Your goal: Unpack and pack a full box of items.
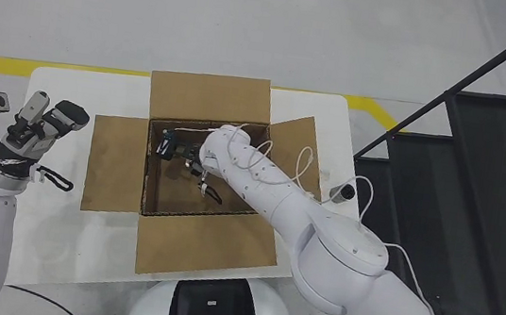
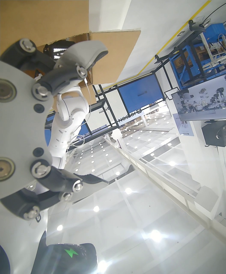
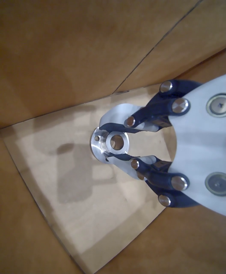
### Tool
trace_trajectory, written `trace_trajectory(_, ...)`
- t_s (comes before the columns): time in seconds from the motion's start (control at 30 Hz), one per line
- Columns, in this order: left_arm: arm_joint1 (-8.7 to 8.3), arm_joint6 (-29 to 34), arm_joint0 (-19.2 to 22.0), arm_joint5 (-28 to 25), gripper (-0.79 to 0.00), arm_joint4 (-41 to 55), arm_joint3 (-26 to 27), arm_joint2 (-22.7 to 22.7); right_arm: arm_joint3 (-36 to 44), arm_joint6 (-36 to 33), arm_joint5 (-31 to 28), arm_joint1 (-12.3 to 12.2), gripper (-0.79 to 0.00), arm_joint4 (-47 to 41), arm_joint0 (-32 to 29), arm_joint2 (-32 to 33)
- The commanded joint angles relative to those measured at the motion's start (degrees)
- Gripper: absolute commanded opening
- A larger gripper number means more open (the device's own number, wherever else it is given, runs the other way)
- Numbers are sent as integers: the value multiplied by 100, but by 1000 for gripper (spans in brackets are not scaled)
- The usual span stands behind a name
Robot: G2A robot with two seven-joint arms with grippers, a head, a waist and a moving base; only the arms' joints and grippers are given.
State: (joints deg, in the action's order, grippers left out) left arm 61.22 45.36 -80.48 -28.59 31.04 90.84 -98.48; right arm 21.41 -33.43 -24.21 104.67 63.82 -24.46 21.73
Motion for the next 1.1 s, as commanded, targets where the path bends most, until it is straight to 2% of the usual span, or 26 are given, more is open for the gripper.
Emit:
trace_trajectory(0.0, 0, 0, 0, 0, 0, 0, 0, 0, -51, 7, -10, 24, -785, 13, 4, 3)
trace_trajectory(0.3, 0, 0, 0, 0, 0, 0, 0, 0, -27, 60, -225, 37, -785, 140, 124, 66)
trace_trajectory(0.57, 0, 0, 0, 0, 0, 0, 0, 0, 541, -71, -572, -164, -785, 155, 116, 261)
trace_trajectory(0.8, 0, 0, 0, 0, 0, 0, 0, 0, 1505, -589, -828, -563, -785, 197, -53, 626)
trace_trajectory(1.07, 0, 0, 0, 0, 0, 0, 0, 0, 3310, -1662, -1009, -1284, -785, 372, -775, 1460)
